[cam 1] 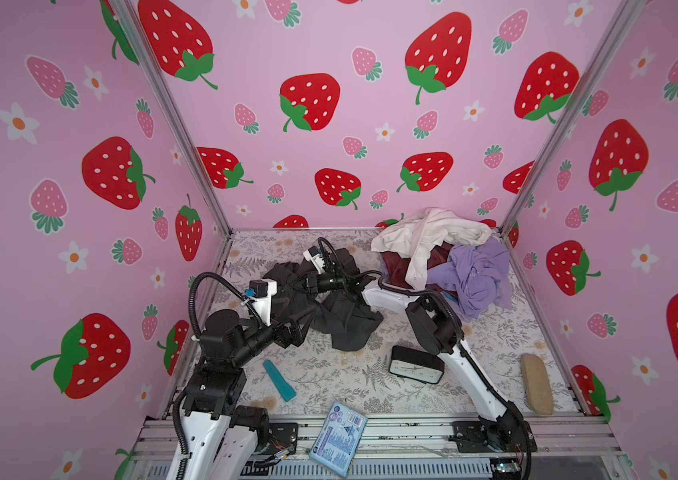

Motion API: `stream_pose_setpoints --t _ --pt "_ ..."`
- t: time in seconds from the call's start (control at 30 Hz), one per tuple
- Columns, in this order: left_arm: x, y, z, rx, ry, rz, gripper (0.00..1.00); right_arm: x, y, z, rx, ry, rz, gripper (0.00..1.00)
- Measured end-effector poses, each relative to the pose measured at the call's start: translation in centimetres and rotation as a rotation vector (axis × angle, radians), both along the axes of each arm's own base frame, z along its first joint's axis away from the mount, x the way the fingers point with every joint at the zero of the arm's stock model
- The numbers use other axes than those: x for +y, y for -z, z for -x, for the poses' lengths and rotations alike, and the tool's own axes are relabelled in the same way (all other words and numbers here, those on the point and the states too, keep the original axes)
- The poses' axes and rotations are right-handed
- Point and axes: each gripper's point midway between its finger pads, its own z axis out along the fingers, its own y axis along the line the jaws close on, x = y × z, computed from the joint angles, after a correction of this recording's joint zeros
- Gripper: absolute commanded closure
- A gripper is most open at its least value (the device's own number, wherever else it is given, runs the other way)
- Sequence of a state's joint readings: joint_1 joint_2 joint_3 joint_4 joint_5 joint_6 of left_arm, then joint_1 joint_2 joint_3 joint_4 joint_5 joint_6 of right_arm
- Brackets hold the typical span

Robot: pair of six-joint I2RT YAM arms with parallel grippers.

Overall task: Pick out a specific cloth from the pile
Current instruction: 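Swing the held jeans toward the left gripper and lower them onto the trousers, then lay the jeans down on the table and open the right gripper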

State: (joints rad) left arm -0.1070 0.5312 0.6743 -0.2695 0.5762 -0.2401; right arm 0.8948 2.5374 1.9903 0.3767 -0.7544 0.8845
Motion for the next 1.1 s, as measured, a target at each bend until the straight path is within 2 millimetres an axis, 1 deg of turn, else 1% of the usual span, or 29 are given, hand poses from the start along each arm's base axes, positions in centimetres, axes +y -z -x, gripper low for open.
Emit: stream_pose_setpoints --t 0.07,0.13,0.23,0.3,0.4,0.43,0.47,0.53,0.57,0.6,0.63,0.7,0.77,0.87,0.97,1.03,1.1 --pt "0.0 0.0 0.0 0.000 0.000 0.000 0.01 0.0 -0.1 0.0 -0.014 -0.008 0.017 0.22" --pt "0.0 0.0 0.0 -0.001 0.000 0.000 0.01 0.1 -0.6 -0.1 -0.034 -0.011 0.030 0.15" --pt "0.0 0.0 0.0 -0.001 0.000 -0.001 0.01 -0.3 -2.6 -0.1 -0.084 -0.014 0.048 0.11" --pt "0.0 0.0 0.0 -0.001 0.000 -0.001 0.01 -1.0 -4.7 0.1 -0.126 -0.003 0.067 0.07" --pt "0.0 0.0 0.0 -0.001 0.000 -0.001 0.01 -2.9 -8.9 -0.1 -0.221 0.047 0.100 0.08" --pt "0.0 0.0 0.0 -0.001 0.000 -0.001 0.01 -3.7 -10.3 -0.1 -0.253 0.067 0.112 0.10" --pt "0.0 0.0 0.0 -0.001 0.000 0.000 0.01 -4.7 -11.6 -0.2 -0.286 0.090 0.126 0.15" --pt "0.0 0.0 0.0 -0.002 0.000 0.000 0.01 -6.7 -12.9 0.0 -0.329 0.121 0.160 0.24" --pt "0.0 -0.1 0.1 -0.004 0.001 0.000 0.01 -7.9 -13.0 0.2 -0.338 0.137 0.186 0.26" --pt "0.0 -0.1 0.1 -0.005 0.001 0.000 0.01 -8.9 -12.7 0.1 -0.344 0.151 0.218 0.28" --pt "0.0 -0.2 0.1 -0.007 0.001 0.001 0.01 -10.0 -11.9 0.0 -0.343 0.165 0.259 0.31" --pt "0.0 -0.3 0.2 -0.012 0.002 0.001 0.01 -11.8 -9.7 -0.3 -0.335 0.185 0.351 0.31" --pt "0.0 -0.3 0.2 -0.012 0.003 0.002 0.01 -13.5 -6.6 -0.5 -0.318 0.190 0.463 0.33" --pt "0.0 -0.2 0.2 -0.011 0.003 0.002 0.01 -16.1 -2.9 -0.2 -0.290 0.179 0.605 0.32" --pt "0.0 -0.2 0.2 -0.011 0.003 0.002 0.01 -18.1 -0.1 0.3 -0.264 0.164 0.700 0.28" --pt "0.0 -0.2 0.2 -0.011 0.003 0.002 0.01 -19.2 1.5 0.7 -0.238 0.156 0.748 0.26" --pt "0.0 -0.2 0.2 -0.011 0.003 0.002 0.01 -19.9 2.5 1.1 -0.221 0.145 0.778 0.25"
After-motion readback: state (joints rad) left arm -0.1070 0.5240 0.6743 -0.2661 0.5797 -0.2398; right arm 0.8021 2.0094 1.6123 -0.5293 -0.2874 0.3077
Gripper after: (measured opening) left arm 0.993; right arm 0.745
